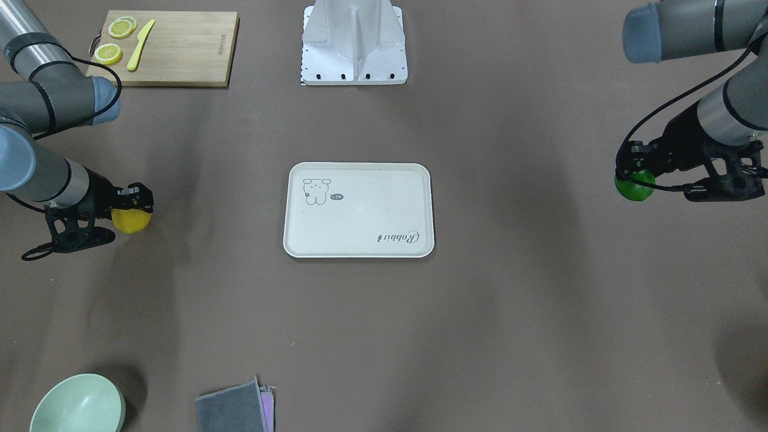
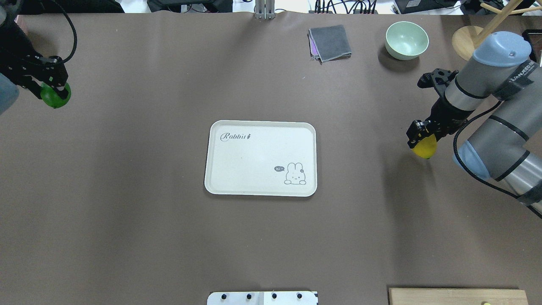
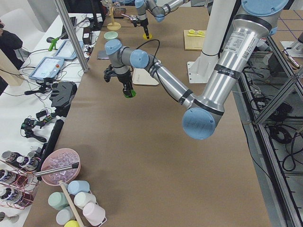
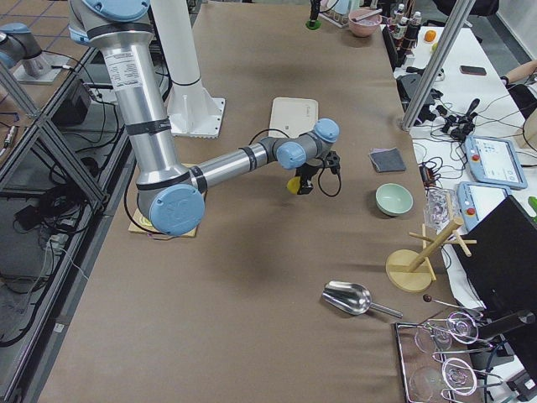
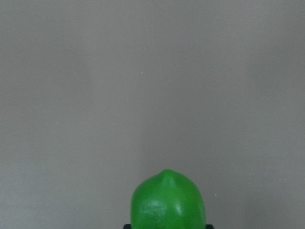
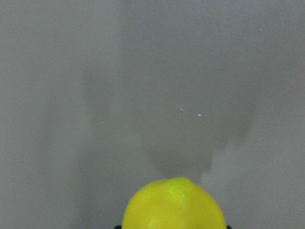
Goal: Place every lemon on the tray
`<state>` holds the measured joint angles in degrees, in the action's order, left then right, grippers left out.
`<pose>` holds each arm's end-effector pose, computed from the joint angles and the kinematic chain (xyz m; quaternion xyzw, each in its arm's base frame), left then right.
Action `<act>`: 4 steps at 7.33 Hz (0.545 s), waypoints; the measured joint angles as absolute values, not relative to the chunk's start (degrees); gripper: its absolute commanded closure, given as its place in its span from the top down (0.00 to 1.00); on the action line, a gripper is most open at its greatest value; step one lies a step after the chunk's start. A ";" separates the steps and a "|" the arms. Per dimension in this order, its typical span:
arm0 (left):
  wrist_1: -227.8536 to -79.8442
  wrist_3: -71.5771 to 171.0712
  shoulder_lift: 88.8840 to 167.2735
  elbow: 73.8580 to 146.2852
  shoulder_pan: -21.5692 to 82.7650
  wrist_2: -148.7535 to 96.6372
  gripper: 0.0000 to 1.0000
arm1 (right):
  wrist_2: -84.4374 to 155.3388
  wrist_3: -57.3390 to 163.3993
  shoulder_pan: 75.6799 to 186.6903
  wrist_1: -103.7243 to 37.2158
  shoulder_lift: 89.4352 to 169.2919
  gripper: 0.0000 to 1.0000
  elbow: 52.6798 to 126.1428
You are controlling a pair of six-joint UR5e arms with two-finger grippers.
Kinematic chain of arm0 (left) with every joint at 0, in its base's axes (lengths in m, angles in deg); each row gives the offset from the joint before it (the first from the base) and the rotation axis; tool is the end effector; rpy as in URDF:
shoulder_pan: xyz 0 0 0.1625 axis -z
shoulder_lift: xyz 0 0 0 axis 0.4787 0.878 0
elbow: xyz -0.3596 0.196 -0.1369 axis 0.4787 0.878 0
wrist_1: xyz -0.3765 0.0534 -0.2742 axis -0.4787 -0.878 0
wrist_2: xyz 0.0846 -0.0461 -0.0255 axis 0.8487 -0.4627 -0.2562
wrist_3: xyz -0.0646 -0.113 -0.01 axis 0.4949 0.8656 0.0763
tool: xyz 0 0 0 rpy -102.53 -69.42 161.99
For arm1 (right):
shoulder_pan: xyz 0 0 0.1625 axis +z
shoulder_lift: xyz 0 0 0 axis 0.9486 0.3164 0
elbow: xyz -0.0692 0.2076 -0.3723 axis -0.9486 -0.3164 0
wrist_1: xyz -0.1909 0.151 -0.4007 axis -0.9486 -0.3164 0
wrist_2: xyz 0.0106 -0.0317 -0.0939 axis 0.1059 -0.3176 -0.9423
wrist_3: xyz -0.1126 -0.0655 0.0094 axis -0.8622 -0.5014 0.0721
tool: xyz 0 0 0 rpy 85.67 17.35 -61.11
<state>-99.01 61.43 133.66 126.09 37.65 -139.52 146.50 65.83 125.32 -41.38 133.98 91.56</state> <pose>0.2183 -0.5982 0.3180 -0.0620 0.3905 0.0240 0.9182 -0.3601 -0.5632 0.4612 -0.0242 -0.4193 -0.1381 0.8969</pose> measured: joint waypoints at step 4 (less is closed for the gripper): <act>-97.05 72.78 140.22 125.83 31.75 -139.49 0.00 | 146.03 65.82 122.62 -32.40 122.91 0.11 88.11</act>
<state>-97.05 72.78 140.22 125.83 31.75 -139.49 146.03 65.82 122.62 -32.40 122.91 88.11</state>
